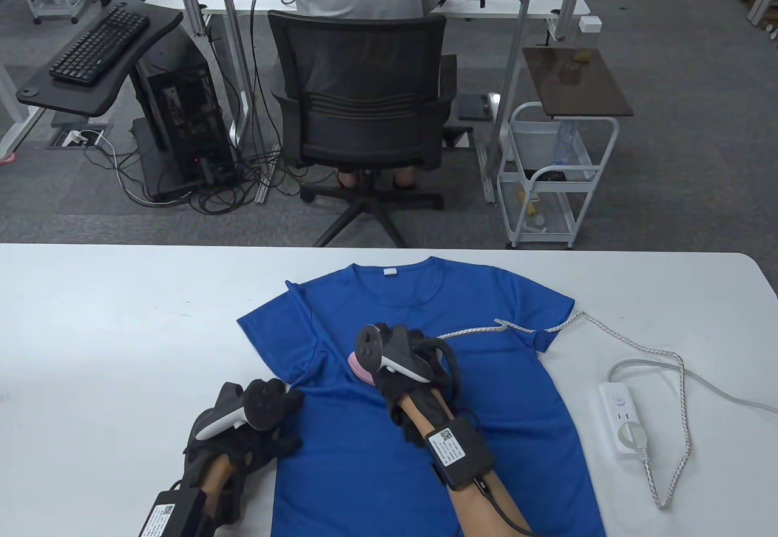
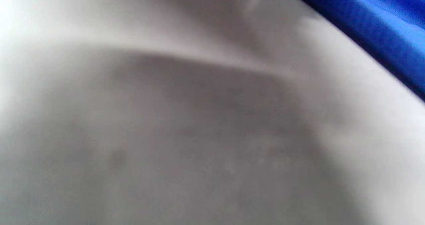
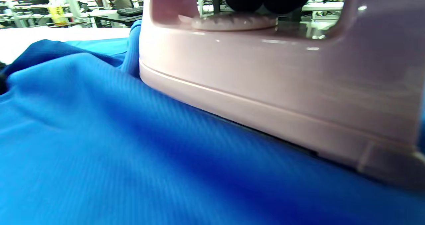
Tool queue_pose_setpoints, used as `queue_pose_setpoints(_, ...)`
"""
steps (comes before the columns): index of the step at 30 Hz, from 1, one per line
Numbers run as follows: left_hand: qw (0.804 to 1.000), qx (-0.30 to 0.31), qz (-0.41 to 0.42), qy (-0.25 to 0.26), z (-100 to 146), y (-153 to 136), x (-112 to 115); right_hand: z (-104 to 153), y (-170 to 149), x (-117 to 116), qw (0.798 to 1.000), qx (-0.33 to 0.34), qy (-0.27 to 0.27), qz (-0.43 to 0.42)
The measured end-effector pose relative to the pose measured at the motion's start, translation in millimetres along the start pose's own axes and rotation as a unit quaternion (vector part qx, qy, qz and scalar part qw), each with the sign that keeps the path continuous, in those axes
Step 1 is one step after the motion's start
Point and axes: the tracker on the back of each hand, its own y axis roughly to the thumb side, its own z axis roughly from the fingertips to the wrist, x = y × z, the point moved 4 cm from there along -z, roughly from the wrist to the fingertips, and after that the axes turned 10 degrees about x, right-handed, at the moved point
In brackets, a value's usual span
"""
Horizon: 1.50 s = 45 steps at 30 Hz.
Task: Iron t-shirt with electric iron on table
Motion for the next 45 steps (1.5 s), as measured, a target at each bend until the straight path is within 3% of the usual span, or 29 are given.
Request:
queue_pose_setpoints(9,1.0,0.01,0.005,-0.004,0.8,-1.5,0.1,-41.8,-5.1,5.5,0.997,-0.073,-0.02,-0.007)
queue_pose_setpoints(20,0.999,0.027,0.017,-0.003,4.2,-5.6,-2.3,-57.6,-15.4,10.8,0.992,-0.118,-0.03,-0.021)
queue_pose_setpoints(24,0.999,0.033,0.024,-0.002,5.3,-7.0,-3.1,-51.9,-20.1,18.3,0.994,-0.071,0.013,-0.078)
queue_pose_setpoints(29,0.999,0.034,0.027,-0.003,5.7,-6.7,-2.6,-38.8,-24.8,24.6,0.997,-0.05,0.042,-0.036)
queue_pose_setpoints(33,1.0,0.006,-0.01,-0.01,2.8,-6.0,0.8,-36.6,-19.5,27.3,1.0,-0.01,0.018,0.006)
queue_pose_setpoints(37,1.0,0.01,-0.006,-0.011,2.7,-5.7,1.5,-28.0,-8.9,34.9,0.998,0.054,-0.01,-0.036)
queue_pose_setpoints(43,1.0,0.012,-0.003,-0.008,2.6,-5.4,0.8,-22.4,29.9,26.3,0.987,0.146,0.022,-0.057)
queue_pose_setpoints(45,1.0,0.016,0.002,-0.003,2.9,-5.9,-0.6,-22.8,35.7,27.4,0.988,0.146,0.002,-0.042)
